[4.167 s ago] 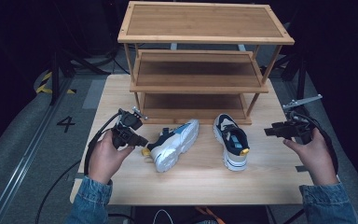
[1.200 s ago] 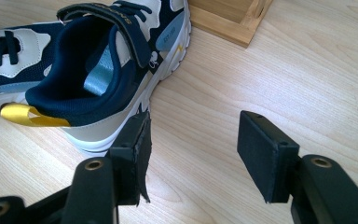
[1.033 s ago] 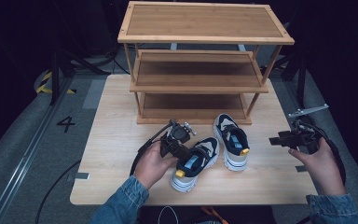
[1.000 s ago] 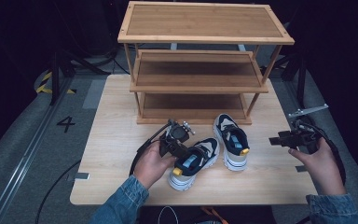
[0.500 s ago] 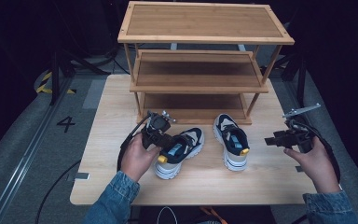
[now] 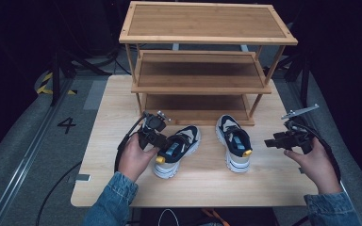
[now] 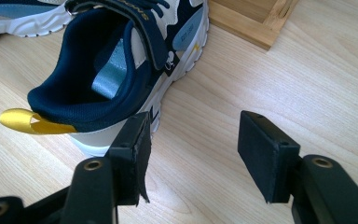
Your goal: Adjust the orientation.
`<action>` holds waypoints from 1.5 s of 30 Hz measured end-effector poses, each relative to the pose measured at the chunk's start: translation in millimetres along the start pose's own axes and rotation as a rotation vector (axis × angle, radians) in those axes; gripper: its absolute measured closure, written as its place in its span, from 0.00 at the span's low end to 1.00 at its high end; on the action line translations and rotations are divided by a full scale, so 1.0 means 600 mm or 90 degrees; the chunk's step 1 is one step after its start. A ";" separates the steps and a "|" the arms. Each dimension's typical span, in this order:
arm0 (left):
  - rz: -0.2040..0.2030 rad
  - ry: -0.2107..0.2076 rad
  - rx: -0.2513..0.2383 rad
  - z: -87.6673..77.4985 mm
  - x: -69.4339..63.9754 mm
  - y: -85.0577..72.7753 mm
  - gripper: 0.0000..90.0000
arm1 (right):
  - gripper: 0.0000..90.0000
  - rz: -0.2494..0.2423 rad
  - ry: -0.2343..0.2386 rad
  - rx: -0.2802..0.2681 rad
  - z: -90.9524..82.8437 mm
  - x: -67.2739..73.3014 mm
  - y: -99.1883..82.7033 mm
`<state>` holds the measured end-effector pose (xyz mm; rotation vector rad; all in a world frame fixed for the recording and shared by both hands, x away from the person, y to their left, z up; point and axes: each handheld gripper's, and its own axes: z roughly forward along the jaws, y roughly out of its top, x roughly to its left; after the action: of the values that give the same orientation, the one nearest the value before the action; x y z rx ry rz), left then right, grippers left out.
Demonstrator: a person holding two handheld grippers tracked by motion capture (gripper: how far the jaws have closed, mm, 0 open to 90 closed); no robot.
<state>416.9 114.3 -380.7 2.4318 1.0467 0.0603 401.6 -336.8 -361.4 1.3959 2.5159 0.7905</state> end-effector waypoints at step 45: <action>0.031 -0.059 0.139 0.022 -0.038 -0.002 0.76 | 0.50 -0.013 0.005 0.000 0.006 0.007 0.012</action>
<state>402.9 93.6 -389.3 2.6270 0.9985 -0.1579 405.9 -328.8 -360.2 1.3676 2.5317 0.7950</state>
